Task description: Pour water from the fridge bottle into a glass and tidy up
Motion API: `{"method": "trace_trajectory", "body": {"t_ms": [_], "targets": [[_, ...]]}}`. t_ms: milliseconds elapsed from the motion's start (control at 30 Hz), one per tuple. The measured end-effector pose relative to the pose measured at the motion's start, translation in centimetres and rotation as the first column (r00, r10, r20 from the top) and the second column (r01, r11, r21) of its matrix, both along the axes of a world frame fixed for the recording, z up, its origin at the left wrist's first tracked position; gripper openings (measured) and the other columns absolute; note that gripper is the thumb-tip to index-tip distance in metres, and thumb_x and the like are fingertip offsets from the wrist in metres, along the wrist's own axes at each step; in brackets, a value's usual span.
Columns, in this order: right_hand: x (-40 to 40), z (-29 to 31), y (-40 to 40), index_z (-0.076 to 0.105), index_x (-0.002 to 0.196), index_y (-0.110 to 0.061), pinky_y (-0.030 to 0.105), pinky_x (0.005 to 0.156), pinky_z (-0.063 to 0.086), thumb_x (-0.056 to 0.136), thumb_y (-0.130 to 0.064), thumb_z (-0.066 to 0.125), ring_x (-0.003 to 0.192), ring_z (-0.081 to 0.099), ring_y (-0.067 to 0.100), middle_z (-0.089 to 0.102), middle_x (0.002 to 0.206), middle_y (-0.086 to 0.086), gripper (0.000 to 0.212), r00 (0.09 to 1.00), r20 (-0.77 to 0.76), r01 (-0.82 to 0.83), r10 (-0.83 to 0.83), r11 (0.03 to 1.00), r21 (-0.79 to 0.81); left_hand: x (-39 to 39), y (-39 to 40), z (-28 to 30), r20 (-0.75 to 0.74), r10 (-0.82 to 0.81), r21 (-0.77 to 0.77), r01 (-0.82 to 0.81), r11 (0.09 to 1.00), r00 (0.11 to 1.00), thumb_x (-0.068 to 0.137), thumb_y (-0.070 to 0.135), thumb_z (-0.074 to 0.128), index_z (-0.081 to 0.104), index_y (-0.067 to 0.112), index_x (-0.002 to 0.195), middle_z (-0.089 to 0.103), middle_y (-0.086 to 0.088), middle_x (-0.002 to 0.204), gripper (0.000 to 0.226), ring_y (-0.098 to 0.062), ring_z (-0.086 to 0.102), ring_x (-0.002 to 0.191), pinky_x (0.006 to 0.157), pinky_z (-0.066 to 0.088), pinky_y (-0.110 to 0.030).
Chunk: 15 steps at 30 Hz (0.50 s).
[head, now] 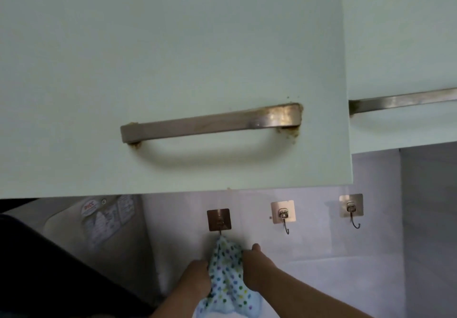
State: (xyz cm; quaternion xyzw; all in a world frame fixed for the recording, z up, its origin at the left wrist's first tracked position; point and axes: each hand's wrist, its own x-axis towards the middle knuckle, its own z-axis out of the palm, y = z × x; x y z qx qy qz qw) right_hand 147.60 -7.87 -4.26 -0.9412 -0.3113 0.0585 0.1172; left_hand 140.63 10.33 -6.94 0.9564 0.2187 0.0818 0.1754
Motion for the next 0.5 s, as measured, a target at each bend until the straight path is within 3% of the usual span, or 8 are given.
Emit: {"method": "trace_trajectory", "body": {"t_ms": [67,167,233,333,433,500], "targets": [[-0.4,-1.0,-0.3,0.056,0.118,-0.006,0.033,0.107,0.036,0.099,-0.009,0.046,0.127,0.046,0.036,0.05,0.141,0.014,0.022,0.999,-0.031,-0.042,0.042,0.999,-0.013,-0.5,-0.7,-1.1,-0.05,-0.081,-0.103,0.076,0.992,0.995,0.108,0.023,0.045,0.058,0.012,0.144,0.055,-0.012,0.153,0.04,-0.025,0.049,0.143,0.114,0.031,-0.023],[-1.3,-0.7,-0.7,0.039,0.151,-0.006,0.038,0.116,0.028,0.103,-0.01,0.04,0.135,0.042,0.037,0.04,0.153,0.015,0.048,0.994,-0.046,-0.096,0.094,0.995,-0.023,-1.4,-2.0,-0.8,-0.015,-0.063,-0.148,0.061,0.987,0.998,0.107,0.035,0.046,0.052,0.017,0.149,0.055,-0.007,0.154,0.045,-0.024,0.051,0.142,0.115,0.034,-0.023],[-1.9,-0.4,-1.0,0.035,0.155,-0.008,0.036,0.117,0.029,0.102,-0.012,0.039,0.138,0.04,0.038,0.038,0.155,0.014,0.053,0.997,-0.042,-0.063,0.066,0.996,0.056,-2.0,-2.0,-0.4,-0.021,-0.018,-0.224,0.012,0.975,1.0,0.092,0.046,0.053,0.044,0.024,0.153,0.054,-0.005,0.153,0.065,-0.024,0.053,0.139,0.116,0.039,-0.028],[-2.9,-0.6,-2.3,0.037,0.154,-0.01,0.034,0.116,0.037,0.1,-0.02,0.047,0.14,0.042,0.035,0.038,0.153,0.014,0.056,0.991,-0.135,0.043,-0.014,0.977,0.211,-2.6,-1.3,-0.2,0.054,0.025,-0.315,-0.007,0.949,0.998,0.072,0.04,0.05,0.044,0.025,0.149,0.054,-0.007,0.148,0.079,-0.026,0.057,0.132,0.113,0.047,-0.037],[-3.9,-1.2,-4.0,0.036,0.157,-0.013,0.028,0.111,0.041,0.099,-0.029,0.056,0.141,0.047,0.027,0.04,0.157,0.012,0.064,0.987,-0.161,0.074,-0.025,0.948,0.31,-6.4,-4.7,3.0,0.096,-0.079,-0.341,0.107,0.934,0.992,0.071,0.038,0.05,0.056,0.029,0.128,0.062,0.001,0.134,0.058,-0.018,0.062,0.115,0.098,0.051,-0.027],[-4.1,-1.1,-4.5,0.043,0.155,-0.018,0.024,0.11,0.038,0.098,-0.03,0.057,0.141,0.047,0.023,0.045,0.157,0.008,0.06,0.987,-0.149,0.11,-0.061,0.931,0.348,-7.2,-5.9,4.3,0.126,-0.107,-0.335,0.144,0.931,0.986,0.078,0.034,0.055,0.058,0.026,0.135,0.064,-0.002,0.135,0.057,-0.016,0.063,0.108,0.084,0.05,-0.024]]}}
